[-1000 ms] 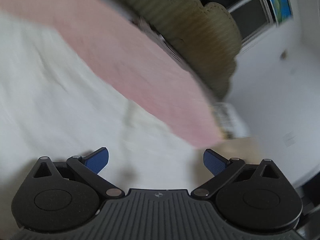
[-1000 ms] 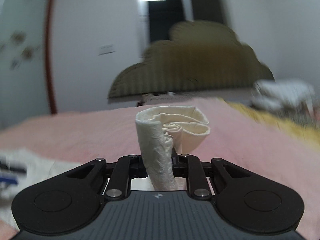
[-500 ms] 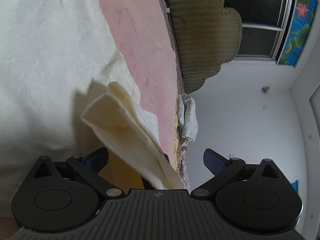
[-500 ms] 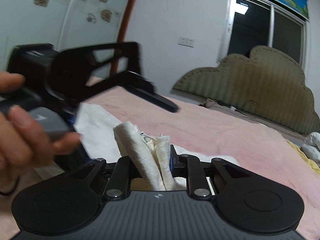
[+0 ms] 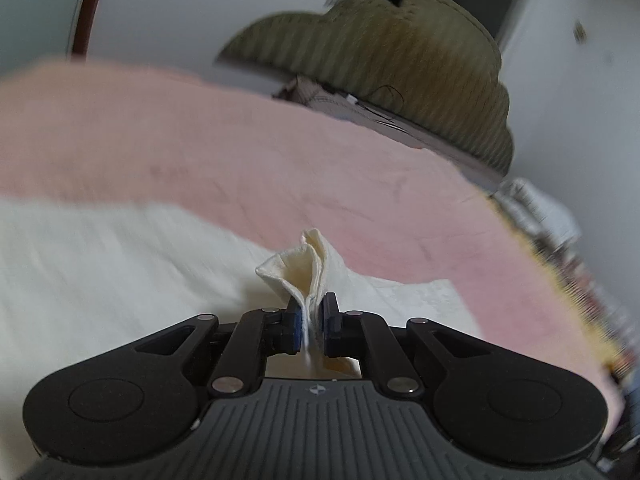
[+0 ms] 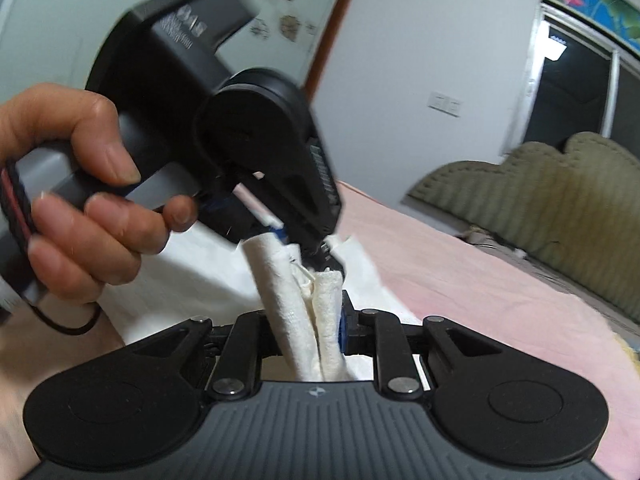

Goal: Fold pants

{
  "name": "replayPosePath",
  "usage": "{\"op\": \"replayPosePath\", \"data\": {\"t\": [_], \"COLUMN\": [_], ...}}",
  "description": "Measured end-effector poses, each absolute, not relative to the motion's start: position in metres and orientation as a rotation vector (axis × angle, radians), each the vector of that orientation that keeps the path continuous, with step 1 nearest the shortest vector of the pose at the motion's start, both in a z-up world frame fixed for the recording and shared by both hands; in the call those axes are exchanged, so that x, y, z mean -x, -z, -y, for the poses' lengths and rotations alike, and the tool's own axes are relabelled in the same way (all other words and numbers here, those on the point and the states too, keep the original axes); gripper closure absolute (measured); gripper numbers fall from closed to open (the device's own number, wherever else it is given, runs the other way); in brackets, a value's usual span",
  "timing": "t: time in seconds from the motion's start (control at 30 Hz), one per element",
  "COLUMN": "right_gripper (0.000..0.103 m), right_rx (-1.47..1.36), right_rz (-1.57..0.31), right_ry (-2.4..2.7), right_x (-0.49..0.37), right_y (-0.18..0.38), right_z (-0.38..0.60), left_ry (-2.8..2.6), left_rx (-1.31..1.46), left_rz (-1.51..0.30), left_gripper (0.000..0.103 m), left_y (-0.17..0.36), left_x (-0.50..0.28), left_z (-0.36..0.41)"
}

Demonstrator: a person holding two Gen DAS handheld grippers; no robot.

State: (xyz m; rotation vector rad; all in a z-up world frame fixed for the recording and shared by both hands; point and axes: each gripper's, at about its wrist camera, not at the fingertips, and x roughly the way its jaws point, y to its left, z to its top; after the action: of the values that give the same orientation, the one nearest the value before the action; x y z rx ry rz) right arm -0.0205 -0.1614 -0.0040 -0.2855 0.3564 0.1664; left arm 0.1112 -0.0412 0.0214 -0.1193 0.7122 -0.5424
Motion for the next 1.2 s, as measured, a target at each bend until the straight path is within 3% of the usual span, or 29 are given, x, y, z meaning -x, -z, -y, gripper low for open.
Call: {"op": "replayPosePath", "data": {"t": [0.07,0.17,0.27,0.3,0.4,0.63,0.77,0.83,0.93,1.07,1.2], "right_gripper": [0.084,0.083,0.055,0.047,0.035,0.035,0.035,0.036,0.036,0.036,0.036], "right_rx": [0.278,0.28,0.255,0.25,0.284,0.082,-0.03,0.001,0.063,0.216,0.329], "right_rz": [-0.362,-0.398,-0.544,-0.555,-0.524,-0.387,-0.535,-0.632,-0.545,-0.45,-0.488], "right_ry": [-0.193,-0.197,-0.213,-0.213,-0.232,-0.213,-0.114,-0.141,-0.143,-0.174,-0.179], "right_x": [0.007,-0.018,-0.04,-0.038,-0.014,0.041,0.022,0.017,0.039,0.049,0.046], "right_y": [0.003,0.007,0.019,0.022,0.015,-0.022,-0.005,0.011,0.009,0.009,0.025], "right_z": [0.151,0.137,0.13,0.129,0.132,0.191,0.217,0.21,0.185,0.154,0.122], "left_ry": [0.519,0.462,0.367,0.357,0.296,0.178,0.191,0.183,0.157,0.189,0.196], "left_rx": [0.018,-0.063,-0.081,-0.062,-0.059,-0.06,-0.203,-0.308,-0.341,-0.17,-0.28], "left_rz": [-0.68,-0.723,-0.785,-0.77,-0.744,-0.717,-0.702,-0.656,-0.625,-0.664,-0.635], "left_gripper": [0.093,0.076,0.054,0.051,0.052,0.051,0.036,0.029,0.024,0.02,0.011], "left_y": [-0.022,-0.003,0.02,0.022,0.016,-0.003,0.009,0.017,0.017,0.008,0.024], "left_x": [-0.115,-0.132,-0.141,-0.139,-0.132,-0.109,-0.088,-0.078,-0.069,-0.064,-0.051], "left_z": [0.046,0.049,0.033,0.028,0.01,-0.019,-0.01,-0.002,-0.001,-0.015,-0.004]}}
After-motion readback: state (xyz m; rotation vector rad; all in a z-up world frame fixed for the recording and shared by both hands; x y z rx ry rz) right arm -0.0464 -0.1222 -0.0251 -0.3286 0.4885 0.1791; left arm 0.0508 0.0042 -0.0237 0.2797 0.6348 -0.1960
